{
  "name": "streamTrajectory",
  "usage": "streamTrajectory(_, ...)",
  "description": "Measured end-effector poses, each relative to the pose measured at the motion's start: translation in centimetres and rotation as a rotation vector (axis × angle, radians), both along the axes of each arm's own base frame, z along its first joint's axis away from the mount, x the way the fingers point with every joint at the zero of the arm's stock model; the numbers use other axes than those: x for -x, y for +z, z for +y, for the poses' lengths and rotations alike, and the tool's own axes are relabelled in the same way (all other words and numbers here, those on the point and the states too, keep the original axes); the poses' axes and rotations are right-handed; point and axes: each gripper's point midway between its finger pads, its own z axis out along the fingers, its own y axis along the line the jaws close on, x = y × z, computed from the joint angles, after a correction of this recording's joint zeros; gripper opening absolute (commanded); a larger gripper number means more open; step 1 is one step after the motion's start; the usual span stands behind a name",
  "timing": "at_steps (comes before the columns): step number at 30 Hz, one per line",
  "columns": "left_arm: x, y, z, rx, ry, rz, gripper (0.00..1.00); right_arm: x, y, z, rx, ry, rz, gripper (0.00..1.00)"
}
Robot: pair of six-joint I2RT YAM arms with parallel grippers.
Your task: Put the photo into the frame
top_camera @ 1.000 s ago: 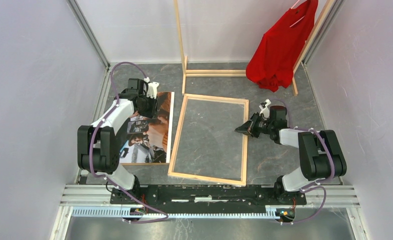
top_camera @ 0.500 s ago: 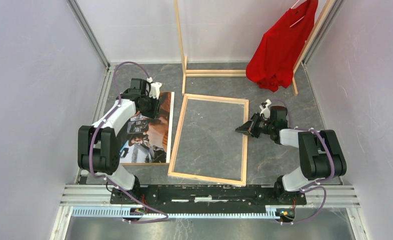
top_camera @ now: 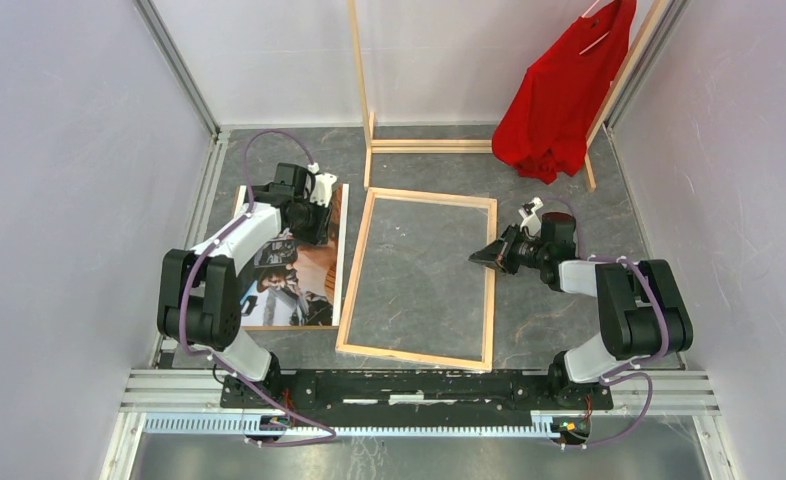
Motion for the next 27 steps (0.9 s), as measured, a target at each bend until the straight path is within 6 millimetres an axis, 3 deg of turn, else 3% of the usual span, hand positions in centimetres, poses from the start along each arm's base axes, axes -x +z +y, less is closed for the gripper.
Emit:
streamTrajectory(9, 0.3, -0.3, -0.3, -0.005, -0.011, 0.006, 0.34, 0.0, -0.4, -0.1, 0.006, -0.001, 0.005, 0.01)
streamTrajectory(14, 0.7, -0.7, -0.5, -0.009, -0.017, 0.016, 0.34, 0.0, -1.1, -0.4, 0.039, -0.008, 0.008, 0.24)
streamTrajectory(20, 0.7, -0.7, -0.6, -0.009, -0.02, 0.013, 0.34, 0.2, -2.4, -0.9, 0.107, -0.017, 0.029, 0.59)
streamTrajectory(24, 0.7, -0.7, -0.6, -0.009, -0.02, 0.014, 0.34, -0.3, -1.8, -0.6, 0.155, 0.002, 0.003, 0.74)
streamTrajectory(27, 0.7, -0.7, -0.6, -0.009, -0.02, 0.015, 0.34, -0.7, -1.5, -0.6, 0.212, 0.012, -0.014, 0.78)
